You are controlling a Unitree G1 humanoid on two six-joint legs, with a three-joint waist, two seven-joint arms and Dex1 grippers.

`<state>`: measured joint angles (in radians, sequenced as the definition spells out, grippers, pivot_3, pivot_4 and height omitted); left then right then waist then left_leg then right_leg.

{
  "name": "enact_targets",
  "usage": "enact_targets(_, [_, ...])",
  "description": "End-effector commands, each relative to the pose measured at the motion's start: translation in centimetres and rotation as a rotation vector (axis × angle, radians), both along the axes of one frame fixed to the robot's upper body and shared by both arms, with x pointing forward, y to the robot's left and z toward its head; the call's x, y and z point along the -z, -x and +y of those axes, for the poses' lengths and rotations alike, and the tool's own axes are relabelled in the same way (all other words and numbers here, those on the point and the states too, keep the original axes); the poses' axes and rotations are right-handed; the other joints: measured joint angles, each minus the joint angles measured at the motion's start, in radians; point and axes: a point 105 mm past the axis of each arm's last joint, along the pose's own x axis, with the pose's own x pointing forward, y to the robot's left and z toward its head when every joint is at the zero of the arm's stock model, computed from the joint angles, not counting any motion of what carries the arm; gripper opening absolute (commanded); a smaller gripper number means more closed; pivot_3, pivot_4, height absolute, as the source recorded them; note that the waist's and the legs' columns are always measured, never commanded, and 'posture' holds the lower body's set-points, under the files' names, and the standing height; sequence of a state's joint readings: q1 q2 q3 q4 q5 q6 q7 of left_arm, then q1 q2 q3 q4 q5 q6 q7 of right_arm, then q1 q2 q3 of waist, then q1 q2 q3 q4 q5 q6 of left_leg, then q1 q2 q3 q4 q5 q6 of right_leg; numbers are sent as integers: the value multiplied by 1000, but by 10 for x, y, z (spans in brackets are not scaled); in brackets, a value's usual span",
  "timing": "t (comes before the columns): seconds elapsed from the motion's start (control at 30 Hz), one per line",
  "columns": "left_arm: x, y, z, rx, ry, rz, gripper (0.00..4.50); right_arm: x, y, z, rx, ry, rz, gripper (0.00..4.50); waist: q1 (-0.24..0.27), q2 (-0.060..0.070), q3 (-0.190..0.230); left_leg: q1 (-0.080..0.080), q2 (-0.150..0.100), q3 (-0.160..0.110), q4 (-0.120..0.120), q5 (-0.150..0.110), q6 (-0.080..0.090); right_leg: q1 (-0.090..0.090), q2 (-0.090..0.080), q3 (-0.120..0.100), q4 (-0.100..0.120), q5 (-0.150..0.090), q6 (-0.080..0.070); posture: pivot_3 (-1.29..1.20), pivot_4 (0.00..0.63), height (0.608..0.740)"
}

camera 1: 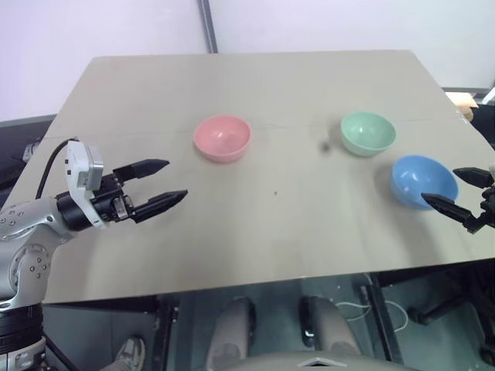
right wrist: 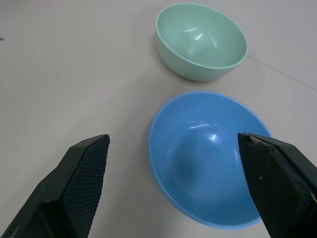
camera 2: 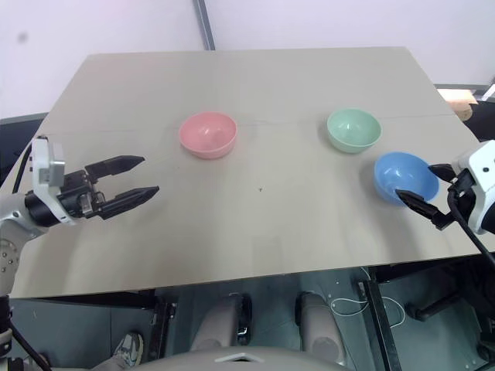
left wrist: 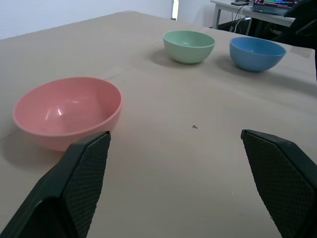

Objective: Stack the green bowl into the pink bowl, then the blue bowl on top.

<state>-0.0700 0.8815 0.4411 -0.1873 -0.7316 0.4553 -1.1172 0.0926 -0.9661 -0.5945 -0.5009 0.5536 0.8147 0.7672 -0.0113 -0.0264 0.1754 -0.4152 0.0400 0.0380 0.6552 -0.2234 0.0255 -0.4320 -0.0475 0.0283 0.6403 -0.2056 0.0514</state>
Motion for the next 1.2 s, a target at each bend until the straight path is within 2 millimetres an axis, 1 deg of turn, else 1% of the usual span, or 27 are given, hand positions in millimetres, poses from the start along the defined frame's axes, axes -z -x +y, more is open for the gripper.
enact_targets(0.03, [-14,1,-7,27,2,-54,4454,-10,-4,3,-14,29,-57,4500,0,0,0,0,0,0,0,0,0,0,0,0,0,0,0,0,150,740])
enact_targets(0.1, [-13,-2,-12,44,32,-53,4454,-11,-9,9,-40,27,-69,4500,0,0,0,0,0,0,0,0,0,0,0,0,0,0,0,0,150,740])
enact_targets(0.3, [-14,-4,-18,57,55,-53,4454,-8,-24,29,-113,21,-80,4500,-3,0,0,0,0,0,0,0,0,0,1,0,0,0,0,0,150,740])
enact_targets(0.43, [-13,-5,-28,75,76,-64,4454,-2,-48,38,-105,74,-100,4500,-3,0,0,0,0,0,0,0,0,0,1,0,0,0,0,0,150,740])
enact_targets(0.5, [-12,-2,-36,104,85,-71,4454,4,-58,41,-111,84,-51,4500,-3,0,0,0,0,0,1,0,0,0,1,0,0,0,0,0,150,740])
enact_targets(0.67, [-16,7,-51,180,135,-90,4454,13,-76,47,-102,101,25,4500,-1,0,0,-1,0,0,1,0,0,0,1,0,0,2,-4,0,150,740])
enact_targets(0.87, [-16,15,-59,213,170,-108,4454,14,-107,62,-145,167,-23,4500,-6,0,0,0,0,0,1,0,0,0,1,1,1,2,-3,0,150,740])
enact_targets(0.97, [-13,18,-58,208,163,-107,4454,10,-121,75,-196,187,-70,4500,-6,0,0,0,0,0,1,0,0,0,1,1,1,2,-3,0,150,740])
enact_targets(1.03, [-10,14,-52,148,141,-105,4454,4,-126,88,-244,170,-103,4500,-5,0,0,0,0,0,1,0,0,0,1,1,1,2,-4,0,150,740])
enact_targets(1.1, [-8,6,-43,54,128,-104,4454,-3,-130,104,-296,153,-147,4500,-4,0,0,-1,0,0,1,0,0,-1,1,1,1,2,-4,0,150,740])
enact_targets(1.2, [-8,-8,-31,-109,106,-130,4454,-10,-129,124,-388,117,-197,4500,-4,0,0,-1,0,0,1,0,0,0,1,1,1,3,-4,0,150,740])
